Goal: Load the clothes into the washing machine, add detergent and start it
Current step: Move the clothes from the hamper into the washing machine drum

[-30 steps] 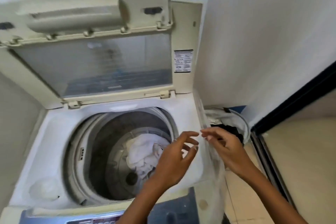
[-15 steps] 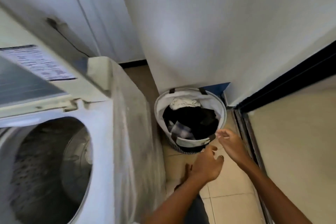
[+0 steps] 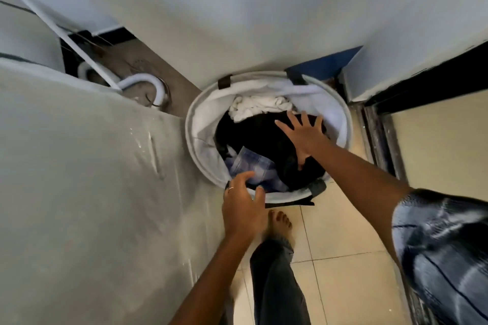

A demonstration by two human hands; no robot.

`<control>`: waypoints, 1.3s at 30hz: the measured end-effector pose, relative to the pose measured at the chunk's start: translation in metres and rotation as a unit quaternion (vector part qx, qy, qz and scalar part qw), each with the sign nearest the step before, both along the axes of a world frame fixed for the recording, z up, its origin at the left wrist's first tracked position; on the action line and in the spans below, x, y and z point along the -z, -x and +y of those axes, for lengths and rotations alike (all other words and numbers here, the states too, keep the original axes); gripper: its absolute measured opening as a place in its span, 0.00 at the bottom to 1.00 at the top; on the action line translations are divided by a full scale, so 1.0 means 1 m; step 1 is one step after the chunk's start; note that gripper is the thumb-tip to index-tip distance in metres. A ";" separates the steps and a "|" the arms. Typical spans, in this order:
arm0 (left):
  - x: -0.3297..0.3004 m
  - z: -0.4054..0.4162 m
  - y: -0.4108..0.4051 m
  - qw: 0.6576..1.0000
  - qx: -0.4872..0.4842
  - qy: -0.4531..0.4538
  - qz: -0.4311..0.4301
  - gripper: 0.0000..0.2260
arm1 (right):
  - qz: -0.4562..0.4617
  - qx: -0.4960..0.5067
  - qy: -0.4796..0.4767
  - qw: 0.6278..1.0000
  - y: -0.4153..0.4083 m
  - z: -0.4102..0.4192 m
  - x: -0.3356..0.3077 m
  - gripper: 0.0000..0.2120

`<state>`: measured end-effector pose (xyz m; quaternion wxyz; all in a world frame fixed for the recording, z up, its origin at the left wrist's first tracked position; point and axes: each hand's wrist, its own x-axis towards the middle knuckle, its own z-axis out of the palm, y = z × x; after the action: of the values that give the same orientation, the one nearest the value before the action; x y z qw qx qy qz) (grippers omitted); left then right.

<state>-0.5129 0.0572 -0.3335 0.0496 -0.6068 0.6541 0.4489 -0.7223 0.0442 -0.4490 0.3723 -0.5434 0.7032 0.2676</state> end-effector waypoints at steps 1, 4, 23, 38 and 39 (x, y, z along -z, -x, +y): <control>0.006 0.001 -0.002 1.000 -0.005 -0.005 -0.001 0.14 | 0.000 0.011 -0.005 1.000 -0.004 0.002 0.012 0.64; 0.014 0.008 -0.009 1.000 -0.007 -0.024 -0.015 0.14 | -0.014 0.103 -0.007 0.995 -0.024 0.020 0.035 0.56; -0.059 -0.025 0.002 0.920 -0.326 -0.154 0.154 0.29 | -0.077 0.283 0.458 0.839 -0.044 0.088 -0.195 0.24; -0.170 -0.019 0.029 0.926 -0.253 -0.212 0.184 0.25 | -0.287 0.334 0.561 0.701 -0.049 0.089 -0.361 0.14; -0.165 -0.021 0.027 0.929 -0.247 -0.200 0.188 0.25 | -0.308 0.338 0.562 0.689 -0.048 0.087 -0.374 0.18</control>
<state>-0.5401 0.0365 -0.1687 -0.0667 -0.6314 0.3777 0.6739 -0.6746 0.1309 -0.0748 0.2579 -0.4286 0.7041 -0.5041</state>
